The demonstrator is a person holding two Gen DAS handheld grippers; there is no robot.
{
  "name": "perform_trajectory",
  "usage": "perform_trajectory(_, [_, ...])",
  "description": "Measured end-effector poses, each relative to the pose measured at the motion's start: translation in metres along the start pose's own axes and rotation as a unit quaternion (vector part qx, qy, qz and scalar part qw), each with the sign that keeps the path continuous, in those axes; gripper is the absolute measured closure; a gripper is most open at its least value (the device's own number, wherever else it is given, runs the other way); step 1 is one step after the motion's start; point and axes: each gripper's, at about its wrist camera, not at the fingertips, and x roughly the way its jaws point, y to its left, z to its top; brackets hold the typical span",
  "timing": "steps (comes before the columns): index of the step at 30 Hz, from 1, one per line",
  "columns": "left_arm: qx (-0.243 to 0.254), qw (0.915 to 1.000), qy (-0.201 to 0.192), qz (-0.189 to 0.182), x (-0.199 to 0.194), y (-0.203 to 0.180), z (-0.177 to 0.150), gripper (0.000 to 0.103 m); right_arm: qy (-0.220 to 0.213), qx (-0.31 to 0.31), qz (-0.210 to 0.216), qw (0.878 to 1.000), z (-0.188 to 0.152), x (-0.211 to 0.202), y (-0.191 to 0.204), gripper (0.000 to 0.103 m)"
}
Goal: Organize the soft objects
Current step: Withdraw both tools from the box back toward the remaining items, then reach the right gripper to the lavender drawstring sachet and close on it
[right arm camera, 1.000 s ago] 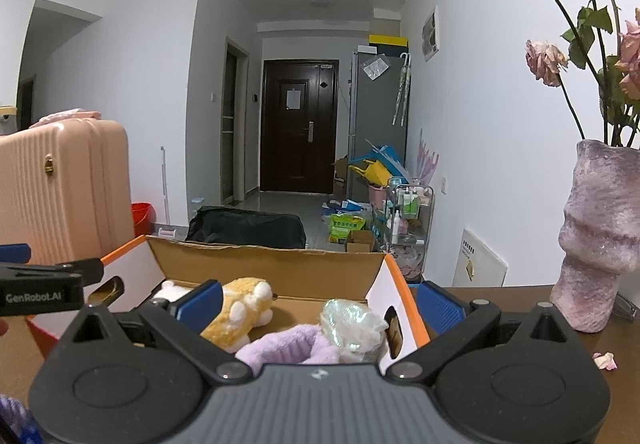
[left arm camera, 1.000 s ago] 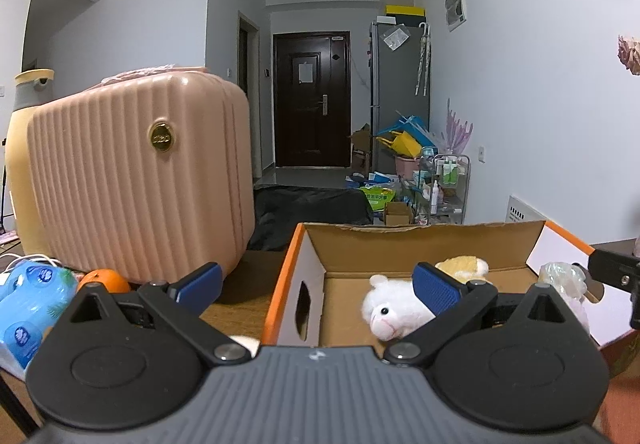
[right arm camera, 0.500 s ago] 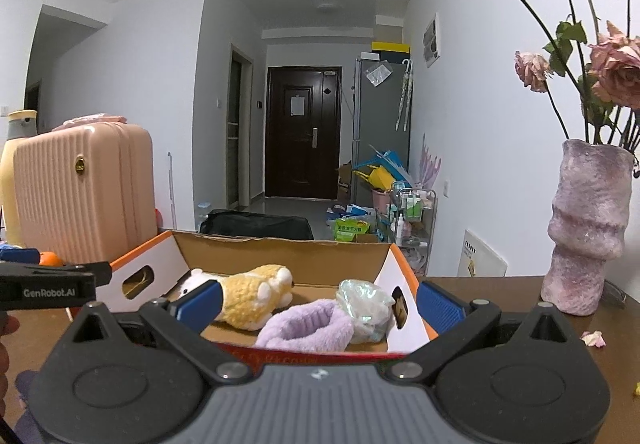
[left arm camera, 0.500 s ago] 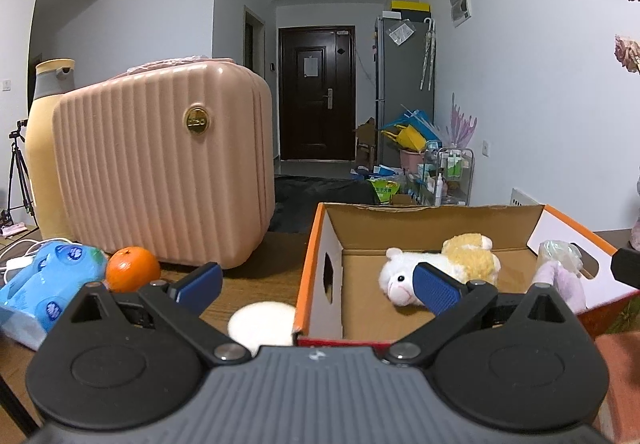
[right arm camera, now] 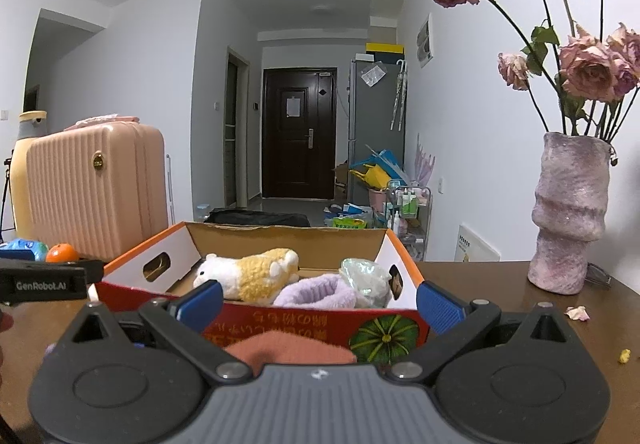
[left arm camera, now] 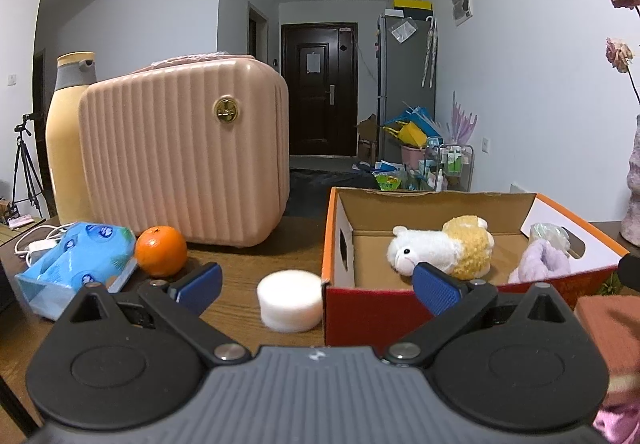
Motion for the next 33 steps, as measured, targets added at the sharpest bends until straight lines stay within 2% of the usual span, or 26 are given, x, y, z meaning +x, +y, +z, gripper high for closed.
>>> perform_trajectory(16, [-0.001, 0.9999, 0.013, -0.004, -0.04, 0.017, -0.016, 0.0, 0.01, -0.006, 0.002, 1.0, -0.023, -0.047, 0.014, 0.0])
perform_trajectory(33, [0.008, 0.9994, 0.028, -0.02, -0.084, 0.029, -0.033, 0.0, 0.042, 0.002, -0.004, 0.999, -0.045, -0.09, 0.024, 0.0])
